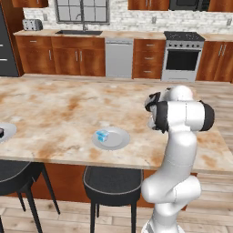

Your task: Place two yogurt containers on each plate.

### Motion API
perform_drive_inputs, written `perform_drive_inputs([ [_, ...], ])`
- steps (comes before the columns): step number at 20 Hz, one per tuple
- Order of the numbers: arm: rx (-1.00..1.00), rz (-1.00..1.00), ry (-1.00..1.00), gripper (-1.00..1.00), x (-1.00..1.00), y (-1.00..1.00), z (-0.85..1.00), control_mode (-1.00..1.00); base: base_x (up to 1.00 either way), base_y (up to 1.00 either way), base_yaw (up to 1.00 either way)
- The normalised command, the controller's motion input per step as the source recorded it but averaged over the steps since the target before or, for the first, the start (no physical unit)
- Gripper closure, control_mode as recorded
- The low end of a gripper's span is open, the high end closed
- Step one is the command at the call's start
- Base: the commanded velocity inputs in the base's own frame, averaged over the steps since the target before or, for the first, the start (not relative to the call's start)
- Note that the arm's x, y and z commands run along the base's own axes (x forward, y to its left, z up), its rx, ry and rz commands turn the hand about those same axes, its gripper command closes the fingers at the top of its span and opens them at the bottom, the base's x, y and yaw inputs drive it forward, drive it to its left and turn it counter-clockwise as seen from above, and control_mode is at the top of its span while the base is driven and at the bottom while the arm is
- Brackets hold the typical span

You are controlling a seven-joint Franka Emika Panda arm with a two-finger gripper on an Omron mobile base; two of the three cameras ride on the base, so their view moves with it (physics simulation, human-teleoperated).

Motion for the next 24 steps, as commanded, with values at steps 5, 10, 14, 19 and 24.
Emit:
perform_drive_inputs([
  [5,0.08,0.25,0.03,1.00,-0.66,0.83,0.80,-1.00,0.00,0.00,0.00],
  [10,0.00,0.34,0.01,1.00,-0.67,1.00,0.37,-1.00,0.00,0.00,0.00],
  [14,-0.01,0.34,0.03,1.00,-0.04,1.00,0.03,-1.00,0.00,0.00,0.00],
  [19,-0.02,0.17,0.00,1.00,0.49,0.58,0.00,-1.00,0.00,0.00,0.00],
  [24,-0.01,0.01,0.00,1.00,0.73,0.16,-0.22,-1.00,0.00,0.00,0.00],
])
